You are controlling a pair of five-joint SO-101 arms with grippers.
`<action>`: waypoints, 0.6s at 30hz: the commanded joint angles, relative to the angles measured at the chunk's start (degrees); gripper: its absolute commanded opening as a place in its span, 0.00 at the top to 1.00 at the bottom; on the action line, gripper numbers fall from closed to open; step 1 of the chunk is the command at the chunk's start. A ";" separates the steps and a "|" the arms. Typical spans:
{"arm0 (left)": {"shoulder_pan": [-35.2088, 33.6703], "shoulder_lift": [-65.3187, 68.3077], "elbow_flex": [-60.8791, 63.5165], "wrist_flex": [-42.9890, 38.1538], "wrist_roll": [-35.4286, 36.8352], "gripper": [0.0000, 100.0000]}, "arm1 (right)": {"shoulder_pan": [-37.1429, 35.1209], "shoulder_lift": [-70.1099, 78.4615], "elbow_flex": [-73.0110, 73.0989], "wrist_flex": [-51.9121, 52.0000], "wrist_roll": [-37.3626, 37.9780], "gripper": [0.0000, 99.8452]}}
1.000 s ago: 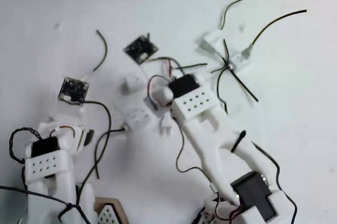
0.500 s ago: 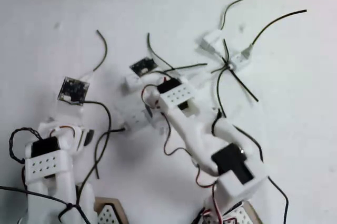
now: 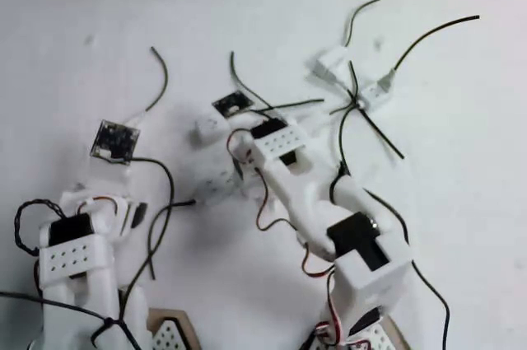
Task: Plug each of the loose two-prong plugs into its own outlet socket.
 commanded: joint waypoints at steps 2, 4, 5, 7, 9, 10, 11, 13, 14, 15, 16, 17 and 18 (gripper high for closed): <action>-0.22 -1.10 -0.18 -0.79 -0.44 0.72 | -0.84 -5.93 -3.78 7.52 0.18 0.87; -0.22 -1.10 -0.18 -0.79 -0.44 0.72 | -2.15 -8.84 -4.31 9.63 -0.18 0.86; -0.22 -1.10 -0.18 -0.79 -0.44 0.72 | -2.77 -10.07 -4.31 10.24 -0.26 0.86; -0.22 -1.10 -0.18 -0.79 -0.44 0.72 | -3.82 -11.65 -4.13 11.12 -0.35 0.82; -0.22 -1.10 -0.18 -0.79 -0.44 0.72 | -4.26 -11.82 -4.13 12.62 -0.35 0.78; -0.22 -1.10 -0.18 -0.79 -0.44 0.72 | -4.70 -11.82 -4.13 13.05 -0.35 0.78; -0.22 -1.10 -0.18 -0.79 -0.44 0.72 | -5.05 -11.74 -4.04 13.14 -0.35 0.79; -0.22 -1.10 -0.18 -0.79 -0.44 0.72 | -5.85 -11.74 -2.73 12.79 -0.35 0.80; -0.22 -1.10 -0.18 -0.79 -0.44 0.72 | -6.37 -11.74 -1.85 12.00 -0.35 0.80; -0.22 -1.10 -0.18 -0.79 -0.44 0.72 | -6.64 -11.74 -0.97 10.95 -0.35 0.81; -0.22 -1.10 -0.18 -0.79 -0.44 0.72 | -6.73 -11.74 0.00 9.71 -0.35 0.81; -0.22 -1.10 -0.18 -0.79 -0.44 0.72 | -6.73 -11.74 0.79 8.48 -0.35 0.81; -0.22 -1.10 -0.18 -0.79 -0.44 0.72 | -6.55 -11.74 1.49 7.34 -0.35 0.81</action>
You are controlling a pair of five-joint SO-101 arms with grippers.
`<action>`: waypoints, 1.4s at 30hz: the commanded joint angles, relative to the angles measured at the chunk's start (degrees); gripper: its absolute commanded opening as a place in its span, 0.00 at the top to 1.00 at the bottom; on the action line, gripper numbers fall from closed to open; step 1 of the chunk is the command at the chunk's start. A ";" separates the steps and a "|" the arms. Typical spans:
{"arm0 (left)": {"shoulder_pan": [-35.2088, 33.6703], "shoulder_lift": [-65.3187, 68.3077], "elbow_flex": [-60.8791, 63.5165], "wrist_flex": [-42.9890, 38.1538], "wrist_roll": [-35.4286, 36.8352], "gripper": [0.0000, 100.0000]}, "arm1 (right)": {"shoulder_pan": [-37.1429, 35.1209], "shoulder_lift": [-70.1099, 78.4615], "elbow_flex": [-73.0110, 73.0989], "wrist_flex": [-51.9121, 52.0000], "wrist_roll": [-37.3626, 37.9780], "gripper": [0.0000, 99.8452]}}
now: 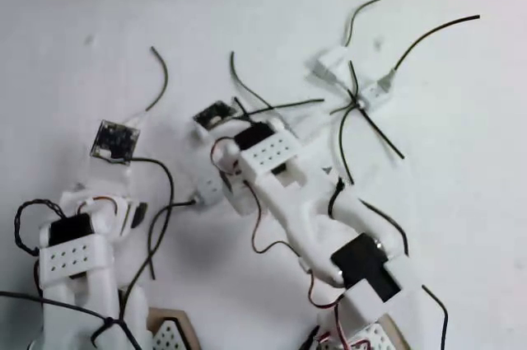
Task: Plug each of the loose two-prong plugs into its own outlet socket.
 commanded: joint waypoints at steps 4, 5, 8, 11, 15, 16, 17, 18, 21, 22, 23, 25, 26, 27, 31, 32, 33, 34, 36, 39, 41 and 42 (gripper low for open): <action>-0.22 -1.10 -0.18 -0.79 -0.44 0.72 | -0.22 -2.86 2.46 -3.56 -0.35 0.81; -0.22 -1.10 -0.18 -0.79 -0.44 0.72 | -0.22 -2.77 2.55 -3.65 -0.35 0.81; -0.22 -1.10 -0.18 -0.79 -0.44 0.72 | 0.92 -1.01 2.20 -3.91 -0.18 0.81; -0.22 -1.10 -0.18 -0.79 -0.44 0.72 | 2.07 2.59 2.11 -5.67 0.09 0.81; -0.22 -1.10 -0.18 -0.79 -0.44 0.72 | 2.95 5.67 2.11 -7.08 0.09 0.81; -0.22 -1.10 -0.18 -0.79 -0.44 0.72 | 2.95 5.76 2.11 -7.08 0.09 0.81; -0.22 -1.10 -0.18 -0.79 -0.44 0.72 | 3.03 5.76 2.11 -7.08 0.09 0.81; -0.22 -1.10 -0.18 -0.79 -0.44 0.72 | 3.12 5.76 2.11 -7.08 0.18 0.81; -0.22 -1.10 -0.18 -0.79 -0.44 0.72 | 3.21 5.76 2.11 -7.08 0.18 0.81; -0.22 -1.10 -0.18 -0.79 -0.44 0.72 | 3.21 5.76 2.11 -7.08 0.18 0.83; -0.22 -1.10 -0.18 -0.79 -0.44 0.72 | 3.21 5.85 1.76 -7.43 0.18 0.85; -0.22 -1.10 -0.18 -0.79 -0.44 0.72 | 3.65 6.20 0.97 -8.84 0.18 0.90; -0.22 -1.10 -0.18 -0.79 -0.44 0.72 | 4.26 6.29 0.88 -9.98 0.18 0.92; -0.22 -1.10 -0.18 -0.79 -0.44 0.72 | 4.79 6.29 0.88 -11.30 0.18 0.93; -0.22 -1.10 -0.18 -0.79 -0.44 0.72 | 6.90 6.11 0.62 -12.70 0.18 0.91; -0.22 -1.10 -0.18 -0.79 -0.44 0.72 | 6.99 5.76 0.62 -12.53 0.18 0.89; -0.22 -1.10 -0.18 -0.79 -0.44 0.72 | 6.99 5.67 0.53 -11.56 0.18 0.86; -0.22 -1.10 -0.18 -0.79 -0.44 0.72 | 6.55 5.67 0.18 -10.42 0.18 0.84; -0.22 -1.10 -0.18 -0.79 -0.44 0.72 | 5.58 5.67 -1.49 -7.25 0.09 0.82; -0.22 -1.10 -0.18 -0.79 -0.44 0.72 | 3.82 5.67 -5.54 -2.51 -0.26 0.82; -0.22 -1.10 -0.18 -0.79 -0.44 0.72 | 2.51 5.67 -7.74 -0.40 -0.26 0.82; -0.22 -1.10 -0.18 -0.79 -0.44 0.72 | 1.98 5.67 -8.62 0.13 -0.35 0.82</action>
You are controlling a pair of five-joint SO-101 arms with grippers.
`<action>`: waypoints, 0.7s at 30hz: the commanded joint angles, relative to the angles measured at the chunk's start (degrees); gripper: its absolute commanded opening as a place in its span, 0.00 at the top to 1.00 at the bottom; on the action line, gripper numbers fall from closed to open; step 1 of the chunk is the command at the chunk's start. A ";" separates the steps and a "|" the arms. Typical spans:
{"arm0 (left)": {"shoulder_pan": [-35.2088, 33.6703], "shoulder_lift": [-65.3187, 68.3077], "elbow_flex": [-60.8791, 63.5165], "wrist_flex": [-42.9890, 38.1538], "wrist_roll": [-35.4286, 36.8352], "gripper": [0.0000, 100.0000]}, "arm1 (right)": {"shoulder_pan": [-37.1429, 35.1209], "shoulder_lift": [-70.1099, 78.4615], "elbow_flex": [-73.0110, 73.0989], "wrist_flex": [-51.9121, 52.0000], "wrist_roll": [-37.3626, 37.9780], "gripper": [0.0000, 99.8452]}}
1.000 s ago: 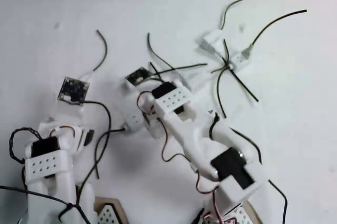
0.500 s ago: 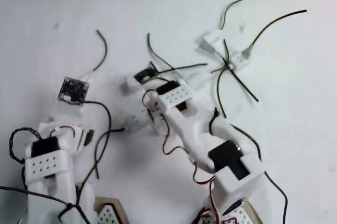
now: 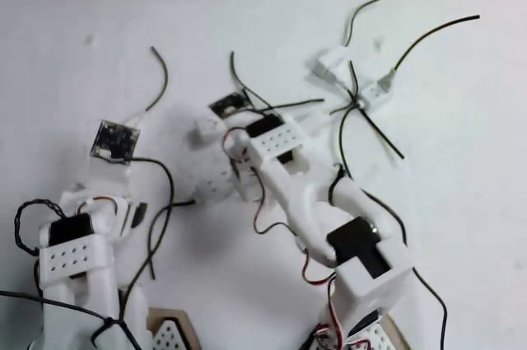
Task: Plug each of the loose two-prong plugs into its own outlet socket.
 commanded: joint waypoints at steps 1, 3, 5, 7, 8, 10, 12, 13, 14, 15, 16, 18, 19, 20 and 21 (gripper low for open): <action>-0.22 -1.10 -0.18 -0.79 -0.44 0.72 | -1.98 -0.84 -4.66 2.77 -0.26 0.82; -0.22 -1.10 -0.18 -0.79 -0.44 0.72 | -2.24 -0.75 -5.45 2.59 -0.26 0.82; -0.22 -1.10 -0.18 -0.79 -0.44 0.72 | -2.51 -0.22 -5.80 2.42 -0.26 0.82; -0.22 -1.10 -0.18 -0.79 -0.44 0.72 | -2.51 -0.04 -5.27 2.33 -0.26 0.82; -0.22 -1.10 -0.18 -0.79 -0.44 0.72 | -2.07 0.40 -4.92 2.33 -0.26 0.82; -0.22 -1.10 -0.18 -0.79 -0.44 0.72 | -0.66 2.07 -4.75 2.33 -0.26 0.82; -0.22 -1.10 -0.18 -0.79 -0.44 0.72 | 1.27 4.79 -4.75 1.80 -0.26 0.82; -0.22 -1.10 -0.18 -0.79 -0.44 0.72 | 2.07 6.11 -4.75 1.45 -0.09 0.82; -0.22 -1.10 -0.18 -0.79 -0.44 0.72 | 2.59 7.52 -4.75 1.27 0.09 0.82; -0.22 -1.10 -0.18 -0.79 -0.44 0.72 | 2.86 8.75 -4.75 0.75 0.18 0.82; -0.22 -1.10 -0.18 -0.79 -0.44 0.72 | 2.86 9.54 -4.75 0.40 0.18 0.82; -0.22 -1.10 -0.18 -0.79 -0.44 0.72 | 2.68 10.59 -4.84 -0.31 0.18 0.82; -0.22 -1.10 -0.18 -0.79 -0.44 0.72 | 2.59 10.59 -4.84 -1.01 0.18 0.83; -0.22 -1.10 -0.18 -0.79 -0.44 0.72 | 2.51 10.59 -4.84 -2.07 0.18 0.85; -0.22 -1.10 -0.18 -0.79 -0.44 0.72 | 2.51 10.59 -4.84 -3.03 0.18 0.87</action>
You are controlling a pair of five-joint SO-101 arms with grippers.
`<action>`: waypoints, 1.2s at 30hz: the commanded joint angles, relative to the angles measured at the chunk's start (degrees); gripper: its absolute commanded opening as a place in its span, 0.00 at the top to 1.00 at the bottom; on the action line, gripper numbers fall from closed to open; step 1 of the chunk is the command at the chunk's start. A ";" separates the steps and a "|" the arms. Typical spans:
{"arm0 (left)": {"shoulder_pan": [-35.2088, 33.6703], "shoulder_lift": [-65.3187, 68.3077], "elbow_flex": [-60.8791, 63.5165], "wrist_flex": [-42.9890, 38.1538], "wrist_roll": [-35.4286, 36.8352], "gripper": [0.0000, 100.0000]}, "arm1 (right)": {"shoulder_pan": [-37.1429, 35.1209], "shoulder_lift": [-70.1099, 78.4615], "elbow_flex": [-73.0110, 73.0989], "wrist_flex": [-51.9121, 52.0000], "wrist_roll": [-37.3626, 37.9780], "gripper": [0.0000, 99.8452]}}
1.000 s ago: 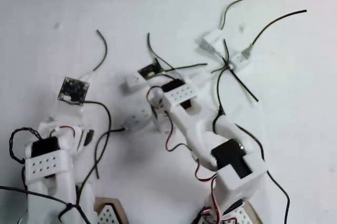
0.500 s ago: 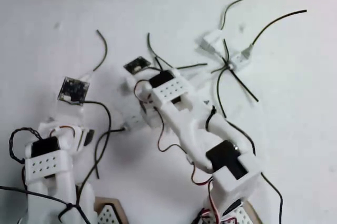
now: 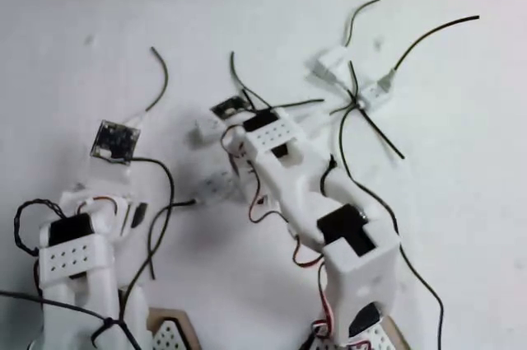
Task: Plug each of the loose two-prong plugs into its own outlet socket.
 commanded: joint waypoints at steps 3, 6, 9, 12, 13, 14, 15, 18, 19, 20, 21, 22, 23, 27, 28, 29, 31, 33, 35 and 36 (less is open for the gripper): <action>-0.22 -1.10 -0.18 -0.79 -0.44 0.72 | 0.57 0.75 -0.70 -5.14 0.26 0.94; -0.22 -1.10 -0.18 -0.79 -0.44 0.72 | 0.75 0.84 -0.70 -6.02 0.35 0.97; -0.22 -1.10 -0.18 -0.79 -0.44 0.72 | 0.40 0.66 -0.70 -5.76 2.46 0.98; -0.22 -1.10 -0.18 -0.79 -0.44 0.72 | -0.84 -1.01 -0.44 -3.03 7.47 0.98; -0.22 -1.10 -0.18 -0.79 -0.44 0.72 | -1.27 -2.42 -0.26 -1.71 7.65 0.98; -0.22 -1.10 -0.18 -0.79 -0.44 0.72 | -1.71 -4.09 -0.26 -0.31 7.56 0.98; -0.22 -1.10 -0.18 -0.79 -0.44 0.72 | -2.07 -5.93 -0.26 0.92 7.56 0.98; -0.22 -1.10 -0.18 -0.79 -0.44 0.72 | -2.24 -12.18 -0.26 2.07 8.00 0.98; -0.22 -1.10 -0.18 -0.79 -0.44 0.72 | -2.24 -14.29 -0.26 2.15 8.00 0.98; -0.22 -1.10 -0.18 -0.79 -0.44 0.72 | -2.42 -16.22 -0.26 2.15 8.09 0.98; -0.22 -1.10 -0.18 -0.79 -0.44 0.72 | -3.21 -17.89 -0.26 2.15 8.09 0.98; -0.22 -1.10 -0.18 -0.79 -0.44 0.72 | -4.09 -19.30 -0.26 2.15 8.09 0.98; -0.22 -1.10 -0.18 -0.79 -0.44 0.72 | -5.14 -20.44 -0.18 2.15 8.09 0.98; -0.22 -1.10 -0.18 -0.79 -0.44 0.72 | -10.86 -20.97 2.02 1.80 8.09 0.98; -0.22 -1.10 -0.18 -0.79 -0.44 0.72 | -12.09 -20.26 2.90 1.71 8.09 0.97; -0.22 -1.10 -0.18 -0.79 -0.44 0.72 | -12.97 -19.21 3.87 1.19 7.82 0.96; -0.22 -1.10 -0.18 -0.79 -0.44 0.72 | -13.67 -17.01 5.27 0.22 7.56 0.90; -0.22 -1.10 -0.18 -0.79 -0.44 0.72 | -13.23 -15.78 5.54 0.48 7.56 0.85; -0.22 -1.10 -0.18 -0.79 -0.44 0.72 | -12.53 -16.13 5.54 0.57 7.56 0.84; -0.22 -1.10 -0.18 -0.79 -0.44 0.72 | -12.44 -16.75 5.54 0.66 7.56 0.84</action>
